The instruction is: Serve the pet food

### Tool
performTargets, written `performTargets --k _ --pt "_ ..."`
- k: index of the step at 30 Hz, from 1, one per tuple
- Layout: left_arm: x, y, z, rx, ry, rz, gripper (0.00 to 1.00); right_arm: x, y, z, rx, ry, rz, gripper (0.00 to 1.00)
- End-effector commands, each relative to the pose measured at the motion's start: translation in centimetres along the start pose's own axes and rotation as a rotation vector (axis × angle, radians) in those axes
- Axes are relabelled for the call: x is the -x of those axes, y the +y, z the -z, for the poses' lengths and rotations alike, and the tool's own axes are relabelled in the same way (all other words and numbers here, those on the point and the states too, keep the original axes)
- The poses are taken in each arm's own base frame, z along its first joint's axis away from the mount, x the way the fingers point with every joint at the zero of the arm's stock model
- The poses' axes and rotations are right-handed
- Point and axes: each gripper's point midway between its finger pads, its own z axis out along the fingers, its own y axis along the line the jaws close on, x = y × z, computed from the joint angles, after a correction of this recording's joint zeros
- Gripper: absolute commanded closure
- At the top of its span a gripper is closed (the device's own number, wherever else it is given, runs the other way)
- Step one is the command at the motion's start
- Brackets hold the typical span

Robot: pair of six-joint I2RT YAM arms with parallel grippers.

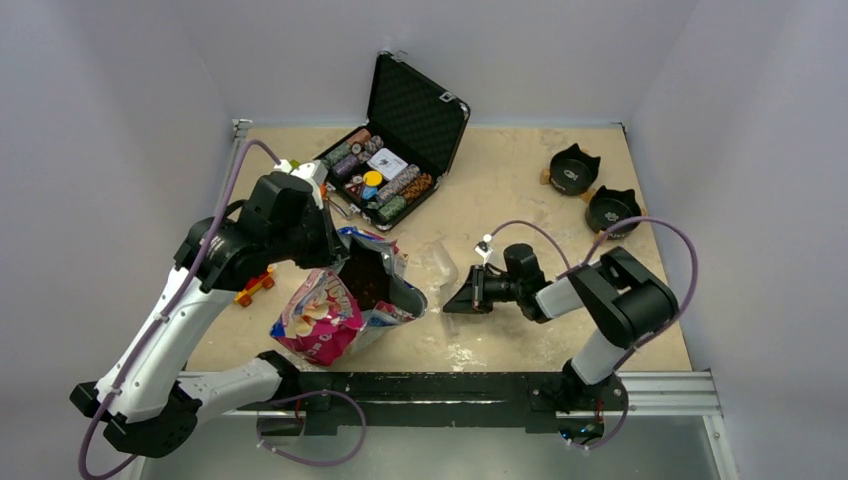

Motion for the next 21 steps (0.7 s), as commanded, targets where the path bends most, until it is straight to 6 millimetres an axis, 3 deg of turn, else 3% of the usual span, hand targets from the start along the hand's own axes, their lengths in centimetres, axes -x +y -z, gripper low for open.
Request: performTargets --k 1,8,14,16,21 --pt "-0.1 -1.5 1.9 -0.097 -0.023 0.049 1.00 0.2 2.7 0.7 0.239 0.035 0.003 1.00" --pt "-0.4 -1.1 1.7 -0.087 -0.022 0.066 1.00 -0.4 -1.2 1.2 0.113 -0.045 -0.047 0.87" --pt "-0.6 -0.9 1.8 -0.087 -0.026 0.073 1.00 -1.4 -2.4 1.9 0.084 -0.065 -0.082 0.80" --pt "-0.6 -0.9 1.9 -0.087 -0.029 0.073 1.00 -1.2 -2.6 2.1 0.086 -0.081 -0.110 0.80" --pt "-0.5 -0.9 1.8 -0.086 -0.032 0.067 1.00 -0.7 -2.7 2.3 0.107 -0.088 -0.191 0.96"
